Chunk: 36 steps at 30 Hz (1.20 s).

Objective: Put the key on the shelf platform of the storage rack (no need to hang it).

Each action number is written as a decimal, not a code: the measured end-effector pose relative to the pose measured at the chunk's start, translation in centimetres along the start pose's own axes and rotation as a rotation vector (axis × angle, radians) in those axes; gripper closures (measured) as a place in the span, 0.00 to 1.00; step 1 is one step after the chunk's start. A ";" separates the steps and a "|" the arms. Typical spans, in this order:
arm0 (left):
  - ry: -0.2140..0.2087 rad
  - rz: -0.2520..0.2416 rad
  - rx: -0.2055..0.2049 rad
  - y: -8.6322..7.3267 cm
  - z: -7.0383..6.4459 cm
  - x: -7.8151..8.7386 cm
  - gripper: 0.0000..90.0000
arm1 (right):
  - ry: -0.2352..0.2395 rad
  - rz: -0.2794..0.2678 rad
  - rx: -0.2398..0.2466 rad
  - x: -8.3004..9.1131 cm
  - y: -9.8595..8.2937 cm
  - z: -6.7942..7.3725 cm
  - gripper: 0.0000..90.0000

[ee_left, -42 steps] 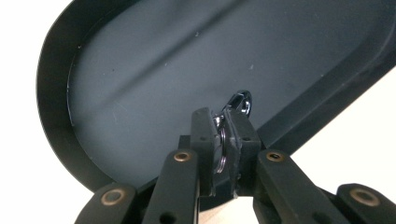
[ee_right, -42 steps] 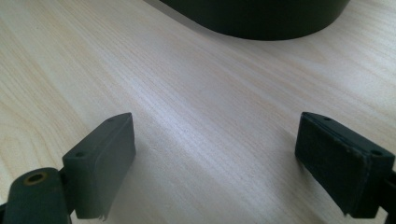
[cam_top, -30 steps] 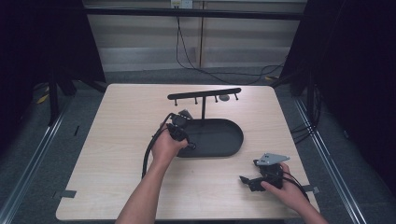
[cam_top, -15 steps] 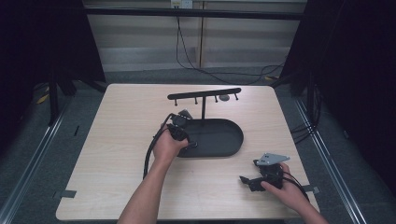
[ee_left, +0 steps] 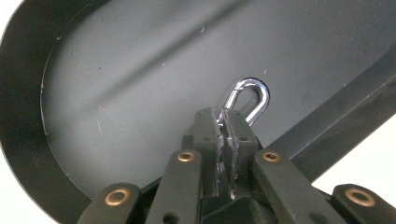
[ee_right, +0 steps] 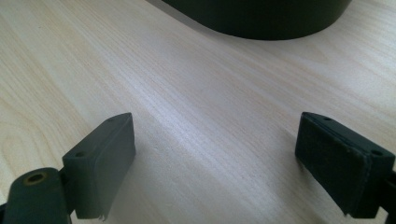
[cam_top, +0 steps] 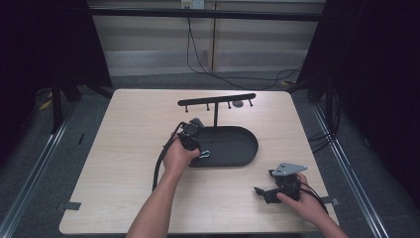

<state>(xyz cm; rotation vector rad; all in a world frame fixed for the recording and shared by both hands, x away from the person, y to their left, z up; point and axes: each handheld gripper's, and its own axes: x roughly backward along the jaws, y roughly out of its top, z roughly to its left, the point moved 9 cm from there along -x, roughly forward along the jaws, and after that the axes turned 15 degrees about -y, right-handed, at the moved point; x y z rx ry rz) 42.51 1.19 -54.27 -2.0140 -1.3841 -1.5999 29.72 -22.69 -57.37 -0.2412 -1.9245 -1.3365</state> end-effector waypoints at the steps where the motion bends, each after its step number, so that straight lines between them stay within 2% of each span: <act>1: 0.001 0.000 -0.001 0.0 0.0 0.0 0.94 | 0.000 0.000 0.000 0.0 0.0 0.0 0.13; 14: 0.000 -0.009 -0.004 0.0 -0.2 0.4 0.76 | -0.001 0.000 0.000 0.0 0.0 0.0 0.13; 19: 0.006 -0.025 -0.013 0.1 -0.3 0.8 0.62 | -0.001 0.000 0.000 0.0 0.0 0.0 0.13; 23: -0.003 -0.027 -0.005 0.0 -0.4 1.1 0.56 | -0.001 0.001 -0.001 0.0 0.0 0.0 0.13; 28: -0.009 -0.027 -0.006 0.0 -0.6 1.5 0.53 | 0.000 -0.001 0.002 0.0 0.0 0.0 0.13; 36: -0.018 -0.001 -0.010 -0.4 -0.8 2.2 0.49 | -0.001 -0.001 0.002 0.0 0.0 0.0 0.13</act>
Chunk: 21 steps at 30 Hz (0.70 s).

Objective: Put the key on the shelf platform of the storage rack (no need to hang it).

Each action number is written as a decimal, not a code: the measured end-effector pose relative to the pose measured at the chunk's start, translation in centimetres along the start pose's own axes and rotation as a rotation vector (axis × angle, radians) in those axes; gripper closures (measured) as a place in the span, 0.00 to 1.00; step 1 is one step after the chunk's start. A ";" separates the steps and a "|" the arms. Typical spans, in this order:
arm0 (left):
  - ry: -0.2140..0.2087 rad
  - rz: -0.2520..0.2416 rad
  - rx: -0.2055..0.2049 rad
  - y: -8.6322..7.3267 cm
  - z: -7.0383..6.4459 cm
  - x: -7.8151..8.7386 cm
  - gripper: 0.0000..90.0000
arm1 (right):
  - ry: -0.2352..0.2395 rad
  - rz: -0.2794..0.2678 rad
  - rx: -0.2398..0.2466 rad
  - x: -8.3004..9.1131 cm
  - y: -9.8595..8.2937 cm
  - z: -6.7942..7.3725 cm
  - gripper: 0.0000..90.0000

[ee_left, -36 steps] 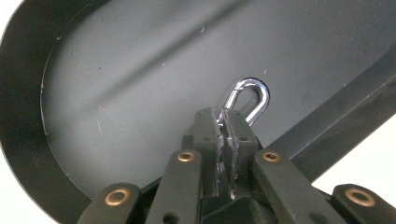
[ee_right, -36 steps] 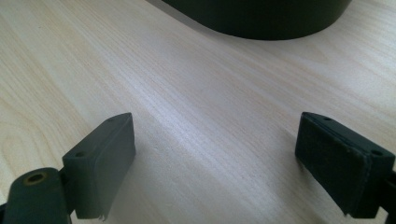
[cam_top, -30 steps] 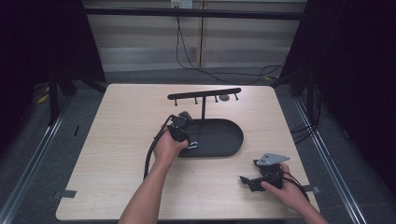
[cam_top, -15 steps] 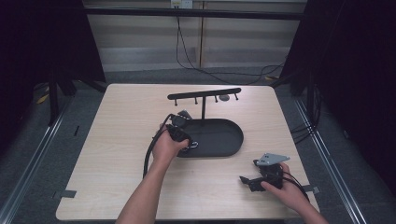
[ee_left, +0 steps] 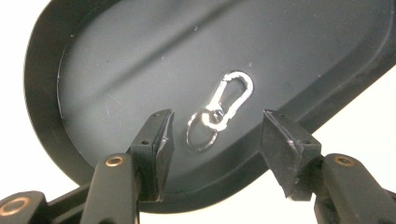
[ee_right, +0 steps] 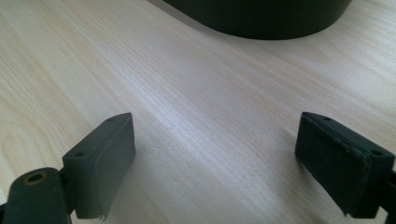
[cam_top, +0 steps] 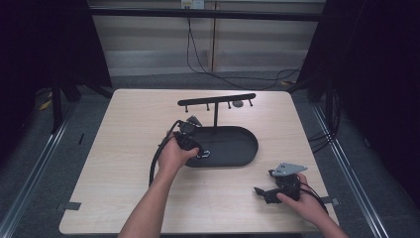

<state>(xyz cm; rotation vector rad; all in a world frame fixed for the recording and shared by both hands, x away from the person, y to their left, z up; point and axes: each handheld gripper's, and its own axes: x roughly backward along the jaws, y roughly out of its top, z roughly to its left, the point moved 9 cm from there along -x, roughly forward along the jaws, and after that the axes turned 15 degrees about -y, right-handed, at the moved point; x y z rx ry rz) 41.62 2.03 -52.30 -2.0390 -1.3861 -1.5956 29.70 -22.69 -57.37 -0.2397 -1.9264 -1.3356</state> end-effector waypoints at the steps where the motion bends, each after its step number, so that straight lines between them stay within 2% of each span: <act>1: -0.003 -0.001 0.000 -0.1 -0.1 0.2 0.49 | 0.000 0.000 0.001 0.0 0.0 0.0 0.13; 5: -0.001 -0.013 0.005 -0.3 -0.1 0.7 0.49 | 0.000 0.000 0.001 0.0 0.0 0.0 0.13; 11: -0.001 -0.020 -0.016 -0.5 -0.2 1.6 0.48 | 0.000 -0.001 0.000 0.0 0.0 0.0 0.13; 18: 0.004 -0.019 -0.022 -1.0 -0.2 2.5 0.48 | 0.000 0.000 0.000 0.0 0.0 0.0 0.13; 21: 0.007 -0.033 -0.019 -1.4 -0.1 2.8 0.48 | 0.000 -0.001 0.000 0.0 0.0 0.0 0.13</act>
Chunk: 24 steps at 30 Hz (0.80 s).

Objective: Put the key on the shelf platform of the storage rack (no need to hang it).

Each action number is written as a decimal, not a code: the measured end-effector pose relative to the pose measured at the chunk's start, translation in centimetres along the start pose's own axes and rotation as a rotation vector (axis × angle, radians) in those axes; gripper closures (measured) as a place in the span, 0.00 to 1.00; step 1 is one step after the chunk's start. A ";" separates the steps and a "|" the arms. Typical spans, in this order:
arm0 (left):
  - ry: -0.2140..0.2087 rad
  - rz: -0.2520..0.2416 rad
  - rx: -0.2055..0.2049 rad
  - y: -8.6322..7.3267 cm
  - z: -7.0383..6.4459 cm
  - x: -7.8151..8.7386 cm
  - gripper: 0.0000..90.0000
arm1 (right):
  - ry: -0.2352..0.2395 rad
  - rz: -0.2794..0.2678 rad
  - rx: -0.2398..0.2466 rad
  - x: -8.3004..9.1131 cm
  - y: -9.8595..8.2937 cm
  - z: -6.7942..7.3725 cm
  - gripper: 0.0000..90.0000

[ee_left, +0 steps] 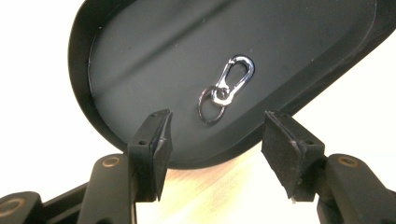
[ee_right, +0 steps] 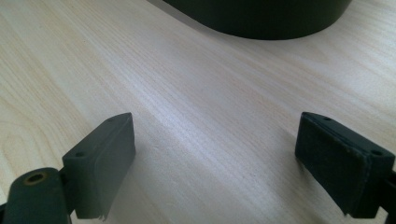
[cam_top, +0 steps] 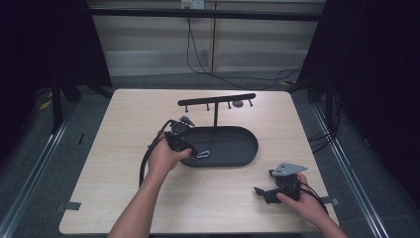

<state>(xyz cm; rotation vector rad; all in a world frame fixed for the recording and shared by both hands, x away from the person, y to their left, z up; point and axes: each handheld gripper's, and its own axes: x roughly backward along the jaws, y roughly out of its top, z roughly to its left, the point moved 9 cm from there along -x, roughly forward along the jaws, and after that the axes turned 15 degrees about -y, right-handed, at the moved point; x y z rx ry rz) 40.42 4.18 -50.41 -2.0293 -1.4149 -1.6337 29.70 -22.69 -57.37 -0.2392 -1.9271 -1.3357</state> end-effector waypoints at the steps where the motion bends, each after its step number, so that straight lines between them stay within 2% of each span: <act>1: -0.002 -0.004 -0.004 -0.1 0.0 0.1 0.47 | 0.000 0.000 0.000 0.0 0.0 0.0 0.13; 15: 0.005 -0.031 -0.006 -1.2 0.7 1.5 0.44 | 0.000 0.000 0.000 0.0 0.0 0.0 0.13; 22: -0.003 -0.040 0.005 -2.2 1.4 2.0 0.36 | 0.000 0.000 0.000 0.0 0.0 0.0 0.13; 24: -0.001 -0.040 -0.004 -2.4 1.6 2.1 0.35 | 0.000 0.000 0.000 0.0 0.0 0.0 0.13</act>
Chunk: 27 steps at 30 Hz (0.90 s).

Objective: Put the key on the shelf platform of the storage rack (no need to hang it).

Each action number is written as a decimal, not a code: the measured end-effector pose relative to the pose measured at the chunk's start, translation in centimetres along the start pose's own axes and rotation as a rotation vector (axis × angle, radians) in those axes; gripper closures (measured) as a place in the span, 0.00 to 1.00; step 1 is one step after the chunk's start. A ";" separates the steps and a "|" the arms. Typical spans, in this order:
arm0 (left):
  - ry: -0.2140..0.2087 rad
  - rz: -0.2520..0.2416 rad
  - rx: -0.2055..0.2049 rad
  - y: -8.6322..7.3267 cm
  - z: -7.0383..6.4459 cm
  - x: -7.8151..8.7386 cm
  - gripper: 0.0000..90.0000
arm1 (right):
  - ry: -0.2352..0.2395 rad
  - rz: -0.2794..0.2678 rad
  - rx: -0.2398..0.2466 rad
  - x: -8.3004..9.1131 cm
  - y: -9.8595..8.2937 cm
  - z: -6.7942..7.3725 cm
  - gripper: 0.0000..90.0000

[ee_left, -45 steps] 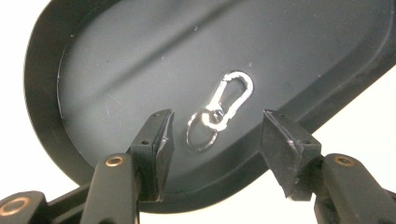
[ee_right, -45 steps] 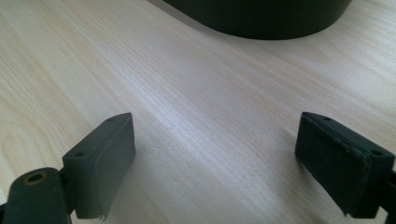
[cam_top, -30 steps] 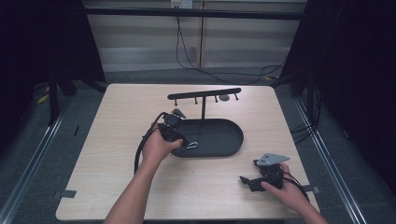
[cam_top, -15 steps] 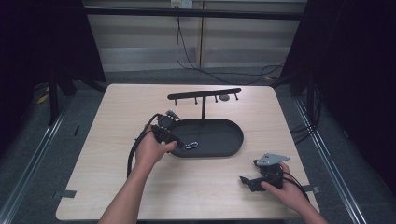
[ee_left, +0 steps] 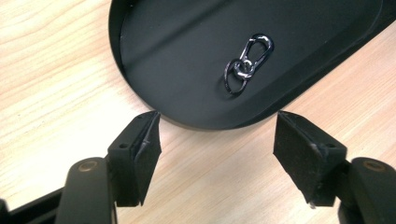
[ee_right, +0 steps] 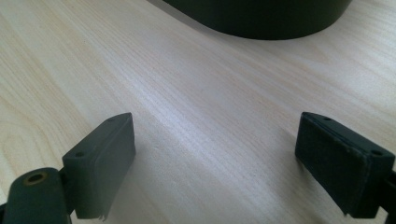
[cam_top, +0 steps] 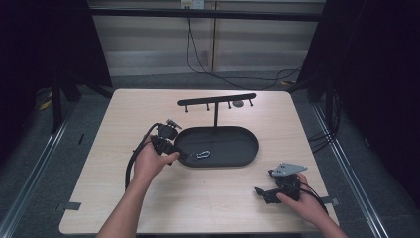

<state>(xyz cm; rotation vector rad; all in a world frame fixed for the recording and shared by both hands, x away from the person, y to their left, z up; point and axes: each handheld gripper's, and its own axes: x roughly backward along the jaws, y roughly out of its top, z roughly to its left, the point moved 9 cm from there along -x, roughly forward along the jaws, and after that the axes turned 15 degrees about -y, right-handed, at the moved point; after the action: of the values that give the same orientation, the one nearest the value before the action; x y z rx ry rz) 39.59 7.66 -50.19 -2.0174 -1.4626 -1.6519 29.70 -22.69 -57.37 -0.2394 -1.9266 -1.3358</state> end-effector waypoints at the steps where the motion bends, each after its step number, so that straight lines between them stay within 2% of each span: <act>1: 0.001 -0.003 0.005 -0.1 0.0 0.0 0.35 | 0.000 0.000 0.000 0.0 0.0 0.0 0.13; 13: -0.004 0.001 -0.021 -1.2 0.6 0.5 0.25 | 0.000 0.000 0.000 0.0 0.0 0.0 0.13; 18: -0.020 0.001 -0.029 -1.8 0.8 0.5 0.24 | 0.000 0.000 0.000 0.0 0.0 0.0 0.13; 21: -0.027 -0.009 -0.018 -2.0 0.9 0.6 0.24 | 0.000 0.000 0.000 0.0 0.0 0.0 0.13; 27: -0.041 -0.006 -0.024 -2.6 1.1 0.7 0.22 | 0.000 0.000 0.000 0.0 0.0 0.0 0.13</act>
<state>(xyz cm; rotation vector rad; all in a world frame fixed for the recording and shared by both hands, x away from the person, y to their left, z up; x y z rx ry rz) 38.37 10.06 -51.18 -2.0732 -1.4698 -1.6484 29.70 -22.69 -57.37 -0.2390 -1.9269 -1.3355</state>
